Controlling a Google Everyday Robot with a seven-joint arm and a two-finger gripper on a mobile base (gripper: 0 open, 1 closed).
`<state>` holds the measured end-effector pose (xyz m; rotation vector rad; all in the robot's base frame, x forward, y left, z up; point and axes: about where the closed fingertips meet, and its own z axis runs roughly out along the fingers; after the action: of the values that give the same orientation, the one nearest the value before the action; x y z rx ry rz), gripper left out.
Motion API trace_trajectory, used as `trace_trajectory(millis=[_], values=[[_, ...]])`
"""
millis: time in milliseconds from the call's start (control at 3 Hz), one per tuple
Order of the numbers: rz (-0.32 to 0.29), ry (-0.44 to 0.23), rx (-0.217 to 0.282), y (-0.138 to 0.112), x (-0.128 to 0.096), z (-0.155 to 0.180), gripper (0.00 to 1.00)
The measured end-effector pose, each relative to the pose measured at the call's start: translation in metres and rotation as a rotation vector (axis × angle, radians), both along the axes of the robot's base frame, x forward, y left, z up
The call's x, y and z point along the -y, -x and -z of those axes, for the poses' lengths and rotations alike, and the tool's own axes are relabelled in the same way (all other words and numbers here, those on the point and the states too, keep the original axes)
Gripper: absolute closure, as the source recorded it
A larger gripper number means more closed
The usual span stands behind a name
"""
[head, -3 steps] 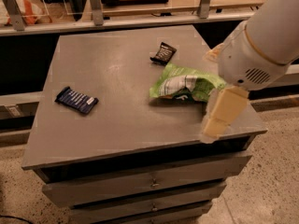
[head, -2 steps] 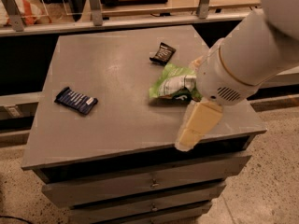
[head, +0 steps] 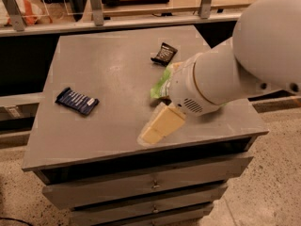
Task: Pick rxbar blueberry
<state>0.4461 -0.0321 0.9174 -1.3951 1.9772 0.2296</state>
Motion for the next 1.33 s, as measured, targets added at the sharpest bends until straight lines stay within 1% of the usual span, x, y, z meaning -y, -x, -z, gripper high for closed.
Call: trace_trajectory(millis=[333,667,1000,1333], values=[[-0.056,-0.145,0.0,-0.004,-0.042,-0.003,0.0],[-0.056,-0.143,0.001,-0.004,-0.041,-0.003,0.0],[-0.021,-0.153,-0.002,-0.01,-0.054,0.006,0.0],[-0.008,-0.197,-0.028,-0.02,-0.084,0.027,0.0]])
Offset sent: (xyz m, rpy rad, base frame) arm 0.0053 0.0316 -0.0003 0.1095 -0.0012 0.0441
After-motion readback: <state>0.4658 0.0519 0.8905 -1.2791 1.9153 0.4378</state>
